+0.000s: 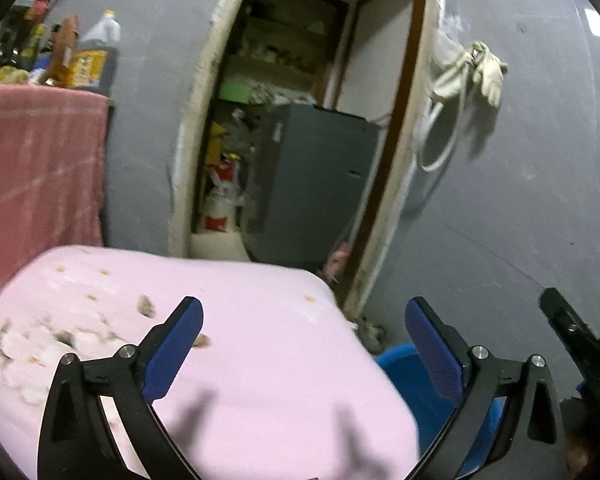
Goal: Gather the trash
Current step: 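Move both open tools back over the last tan scraps on the table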
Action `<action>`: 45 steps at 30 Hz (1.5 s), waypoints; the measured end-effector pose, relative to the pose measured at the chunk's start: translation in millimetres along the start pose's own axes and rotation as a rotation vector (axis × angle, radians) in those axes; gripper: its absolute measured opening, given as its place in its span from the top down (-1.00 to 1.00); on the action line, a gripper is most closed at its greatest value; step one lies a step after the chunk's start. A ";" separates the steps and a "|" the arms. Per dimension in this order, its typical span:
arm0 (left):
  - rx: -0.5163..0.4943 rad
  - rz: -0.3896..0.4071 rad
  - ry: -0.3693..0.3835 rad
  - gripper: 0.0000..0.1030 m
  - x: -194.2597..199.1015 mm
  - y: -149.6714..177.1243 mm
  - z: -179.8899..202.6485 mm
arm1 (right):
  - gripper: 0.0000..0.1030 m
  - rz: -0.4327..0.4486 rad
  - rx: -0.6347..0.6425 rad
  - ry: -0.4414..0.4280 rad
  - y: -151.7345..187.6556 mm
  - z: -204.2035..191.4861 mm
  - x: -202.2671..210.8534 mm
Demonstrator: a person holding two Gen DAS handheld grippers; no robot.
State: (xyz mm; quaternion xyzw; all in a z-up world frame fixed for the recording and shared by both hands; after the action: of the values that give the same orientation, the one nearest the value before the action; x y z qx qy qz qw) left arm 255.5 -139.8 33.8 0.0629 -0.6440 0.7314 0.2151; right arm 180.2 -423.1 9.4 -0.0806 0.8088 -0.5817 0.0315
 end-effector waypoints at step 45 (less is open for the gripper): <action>-0.087 -0.285 -0.190 -0.48 -91.6 -1.5 -184.2 | -0.09 -0.757 0.232 -0.369 113.5 -151.6 -187.4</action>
State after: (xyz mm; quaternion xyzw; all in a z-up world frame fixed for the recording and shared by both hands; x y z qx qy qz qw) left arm 372.6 17.4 -28.6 0.2131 -0.6771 0.6557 0.2572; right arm 332.2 -214.7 -57.2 -0.4702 0.6322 -0.6151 -0.0312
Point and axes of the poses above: each gripper's, at about its wrist camera, not at the fingertips, and x roughly against the way its jaws point, z to its right, y to its underside, the point moved 3 cm from there along -x, roughly the way its jaws point, and after that the axes turned 9 degrees about -y, right-handed, at the moved point
